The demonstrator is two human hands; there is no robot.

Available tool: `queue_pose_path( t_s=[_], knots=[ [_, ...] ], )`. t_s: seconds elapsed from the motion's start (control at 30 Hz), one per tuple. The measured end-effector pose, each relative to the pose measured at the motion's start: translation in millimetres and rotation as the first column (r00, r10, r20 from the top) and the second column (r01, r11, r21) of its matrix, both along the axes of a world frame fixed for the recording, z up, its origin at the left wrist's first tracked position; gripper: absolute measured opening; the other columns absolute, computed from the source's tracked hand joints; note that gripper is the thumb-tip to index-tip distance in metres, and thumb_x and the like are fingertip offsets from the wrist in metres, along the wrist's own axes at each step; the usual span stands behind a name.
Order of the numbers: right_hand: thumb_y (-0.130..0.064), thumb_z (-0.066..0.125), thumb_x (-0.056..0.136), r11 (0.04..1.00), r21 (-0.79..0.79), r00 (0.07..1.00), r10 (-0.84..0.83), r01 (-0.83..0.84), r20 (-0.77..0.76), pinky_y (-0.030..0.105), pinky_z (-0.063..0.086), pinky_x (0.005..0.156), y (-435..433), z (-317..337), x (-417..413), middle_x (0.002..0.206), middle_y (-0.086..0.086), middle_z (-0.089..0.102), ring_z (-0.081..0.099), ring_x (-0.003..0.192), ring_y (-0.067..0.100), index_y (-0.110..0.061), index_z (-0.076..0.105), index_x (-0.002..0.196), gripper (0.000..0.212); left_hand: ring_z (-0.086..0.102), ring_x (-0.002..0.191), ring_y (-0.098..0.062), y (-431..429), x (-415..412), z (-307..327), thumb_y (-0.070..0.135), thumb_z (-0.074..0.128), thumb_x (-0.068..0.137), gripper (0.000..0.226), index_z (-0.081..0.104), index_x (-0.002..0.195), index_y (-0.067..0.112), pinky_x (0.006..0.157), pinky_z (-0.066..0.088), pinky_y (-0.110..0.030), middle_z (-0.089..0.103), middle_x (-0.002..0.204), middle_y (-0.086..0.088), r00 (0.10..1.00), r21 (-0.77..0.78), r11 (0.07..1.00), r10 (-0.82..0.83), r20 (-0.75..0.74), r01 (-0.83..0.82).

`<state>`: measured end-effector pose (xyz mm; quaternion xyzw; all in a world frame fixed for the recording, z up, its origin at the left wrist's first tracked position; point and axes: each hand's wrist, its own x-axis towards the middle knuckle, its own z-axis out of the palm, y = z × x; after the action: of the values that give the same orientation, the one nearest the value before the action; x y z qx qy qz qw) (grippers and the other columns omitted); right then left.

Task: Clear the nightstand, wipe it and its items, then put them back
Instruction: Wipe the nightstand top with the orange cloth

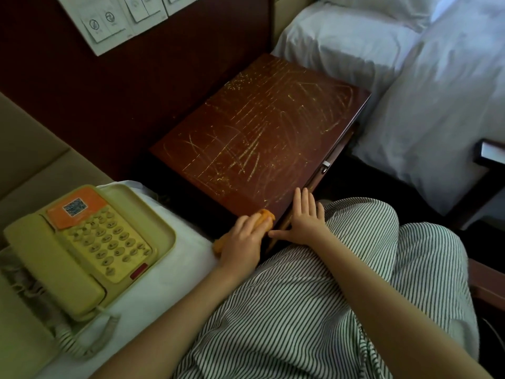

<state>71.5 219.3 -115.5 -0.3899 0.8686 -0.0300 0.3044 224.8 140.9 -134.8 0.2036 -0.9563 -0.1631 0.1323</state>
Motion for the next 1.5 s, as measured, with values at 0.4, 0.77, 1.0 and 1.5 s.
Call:
queue_pose_path(
  t_s=[0.4,0.77,1.0,1.5],
  knots=[
    [-0.069,0.065,0.069,1.0,-0.011,1.0,0.007,-0.007,0.028,0.043,-0.011,0.114,-5,-4,1,0.151,0.016,-0.03,-0.023,0.141,0.028,-0.003,-0.029,0.141,0.136,0.039,0.116,-0.025,-46,-15,9,0.004,0.043,0.093,0.049,0.04,0.139,0.017,0.093,0.041,-0.036,0.042,0.139,-0.003,0.947,-0.012,0.95,0.311,0.077,-0.311],
    [-0.068,0.064,0.071,1.0,-0.013,1.0,0.004,-0.003,0.016,0.043,-0.01,0.114,-4,-3,1,0.152,0.014,-0.029,-0.023,0.142,0.027,-0.005,-0.028,0.142,0.133,0.049,0.104,-0.027,-22,5,-1,-0.005,0.048,0.086,0.044,0.057,0.125,0.013,0.085,0.051,-0.041,0.057,0.122,-0.007,1.0,0.076,0.997,-0.007,-0.006,0.008],
    [-0.063,0.066,0.072,1.0,-0.014,0.999,-0.025,0.026,0.035,0.042,-0.011,0.114,-6,-3,0,0.152,0.013,-0.029,-0.024,0.141,0.026,-0.006,-0.028,0.142,0.131,0.045,0.11,-0.025,-33,-34,8,0.001,0.045,0.091,0.045,0.049,0.134,0.015,0.092,0.04,-0.036,0.049,0.134,-0.004,0.947,0.018,0.949,0.315,0.062,-0.316],
    [-0.065,0.068,0.069,0.997,-0.038,0.998,-0.068,0.069,0.015,0.042,-0.011,0.114,-3,-1,-1,0.154,0.01,-0.027,-0.023,0.142,0.025,-0.009,-0.027,0.144,0.133,0.044,0.109,-0.024,-58,-16,6,-0.003,0.045,0.091,0.045,0.05,0.132,0.015,0.092,0.045,-0.036,0.053,0.128,-0.003,0.981,0.032,0.982,0.183,0.071,-0.185]
  ],
)
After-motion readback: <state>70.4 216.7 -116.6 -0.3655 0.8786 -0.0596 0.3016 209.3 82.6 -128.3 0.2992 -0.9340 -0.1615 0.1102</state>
